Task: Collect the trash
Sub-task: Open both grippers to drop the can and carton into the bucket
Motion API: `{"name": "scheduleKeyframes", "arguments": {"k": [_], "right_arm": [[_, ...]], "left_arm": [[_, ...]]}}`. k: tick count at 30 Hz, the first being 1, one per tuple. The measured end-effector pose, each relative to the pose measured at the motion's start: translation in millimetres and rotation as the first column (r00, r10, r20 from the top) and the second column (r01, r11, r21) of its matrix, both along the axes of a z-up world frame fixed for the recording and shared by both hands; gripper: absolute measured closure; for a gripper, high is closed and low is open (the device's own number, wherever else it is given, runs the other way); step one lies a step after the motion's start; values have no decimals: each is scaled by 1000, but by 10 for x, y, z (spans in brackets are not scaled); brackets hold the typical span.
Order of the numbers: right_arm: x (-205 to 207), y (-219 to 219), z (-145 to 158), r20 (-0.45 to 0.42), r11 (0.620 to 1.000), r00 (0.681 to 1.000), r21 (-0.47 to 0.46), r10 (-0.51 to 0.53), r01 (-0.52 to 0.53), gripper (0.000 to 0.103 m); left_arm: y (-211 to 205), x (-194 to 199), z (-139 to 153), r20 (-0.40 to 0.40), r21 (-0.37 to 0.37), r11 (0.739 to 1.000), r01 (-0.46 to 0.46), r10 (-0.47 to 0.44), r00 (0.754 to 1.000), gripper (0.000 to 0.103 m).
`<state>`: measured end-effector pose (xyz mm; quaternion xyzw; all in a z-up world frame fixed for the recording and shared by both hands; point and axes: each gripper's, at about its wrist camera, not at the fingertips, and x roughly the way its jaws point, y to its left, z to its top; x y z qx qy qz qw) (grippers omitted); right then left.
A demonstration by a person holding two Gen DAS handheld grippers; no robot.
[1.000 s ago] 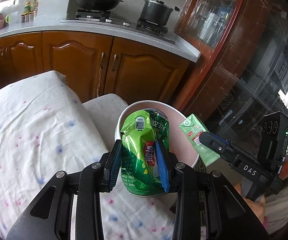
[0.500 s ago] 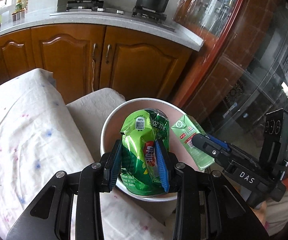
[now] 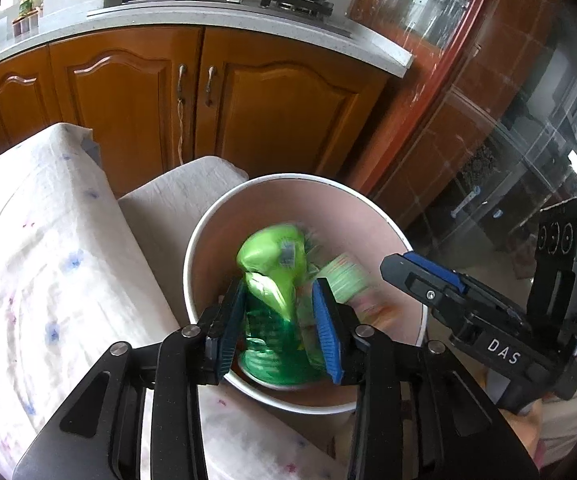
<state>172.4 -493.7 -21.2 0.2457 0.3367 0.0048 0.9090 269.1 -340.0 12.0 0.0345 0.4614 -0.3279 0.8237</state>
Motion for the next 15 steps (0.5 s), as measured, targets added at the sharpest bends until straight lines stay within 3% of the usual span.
{"name": "scheduleKeyframes", "arguments": {"k": [1,2,9,15], "right_arm": [[-6,-6,3,3,1000,1000,1,-1,1,50],[-14,-9,11,7,1000,1000,3,-2,2,47],[-128,-37,66,36,1000,999,16,-24,23,44],[-213,-11,108,62,999,997,27,-35,33,29]], "left_arm": [[4,-14,5,6,5,1000,-3,3,1000,55],[13,-29,10,11,4,1000,-4,4,1000,51],[126,-86,43,24,-10,1000,-22,23,999,51],[324,-170,59,37,-18,998,-59,60,998,47]]}}
